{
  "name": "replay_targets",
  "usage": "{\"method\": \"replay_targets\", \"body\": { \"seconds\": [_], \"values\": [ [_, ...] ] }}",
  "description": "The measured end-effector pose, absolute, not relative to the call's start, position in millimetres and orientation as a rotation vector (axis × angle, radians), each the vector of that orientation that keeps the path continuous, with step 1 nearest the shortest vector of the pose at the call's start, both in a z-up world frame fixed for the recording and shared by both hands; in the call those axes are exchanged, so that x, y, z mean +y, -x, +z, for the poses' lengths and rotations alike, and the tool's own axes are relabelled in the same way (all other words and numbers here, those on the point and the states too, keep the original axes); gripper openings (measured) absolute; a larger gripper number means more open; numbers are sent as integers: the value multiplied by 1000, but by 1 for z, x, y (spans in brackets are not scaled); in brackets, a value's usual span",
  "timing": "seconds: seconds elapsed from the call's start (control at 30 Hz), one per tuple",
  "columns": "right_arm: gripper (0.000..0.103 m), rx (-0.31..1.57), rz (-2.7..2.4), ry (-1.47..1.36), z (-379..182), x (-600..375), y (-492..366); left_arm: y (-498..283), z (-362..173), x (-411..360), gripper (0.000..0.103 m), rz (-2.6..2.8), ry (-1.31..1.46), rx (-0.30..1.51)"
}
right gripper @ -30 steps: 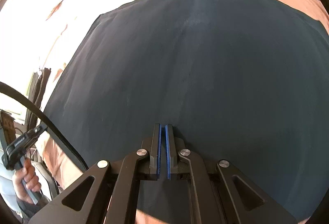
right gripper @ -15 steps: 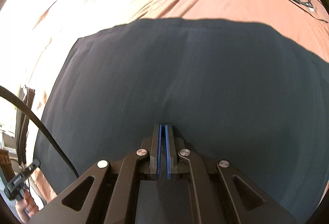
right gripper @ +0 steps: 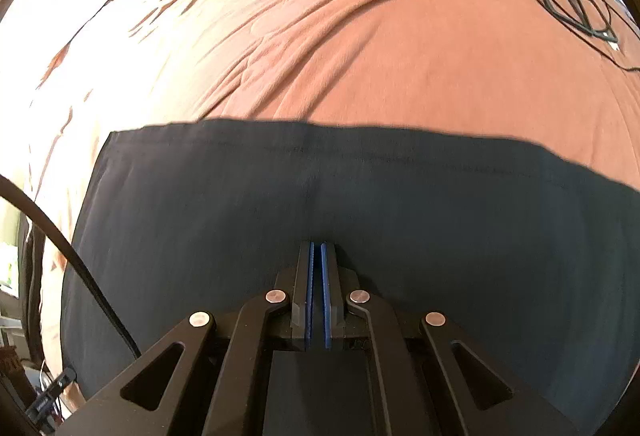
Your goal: Fold small clothes
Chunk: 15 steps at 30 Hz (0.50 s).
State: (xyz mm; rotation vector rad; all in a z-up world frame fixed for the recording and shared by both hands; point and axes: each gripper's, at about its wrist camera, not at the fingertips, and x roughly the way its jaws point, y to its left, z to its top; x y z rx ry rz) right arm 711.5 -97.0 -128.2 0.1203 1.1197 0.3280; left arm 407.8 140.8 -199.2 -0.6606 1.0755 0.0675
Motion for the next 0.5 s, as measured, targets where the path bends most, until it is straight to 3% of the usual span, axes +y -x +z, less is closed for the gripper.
{"method": "replay_targets", "body": {
  "seconds": [0.5],
  "values": [
    [1, 1076, 261, -82, -100, -69, -702, -409, -200, 146, 10, 53, 688, 1073]
  ]
}}
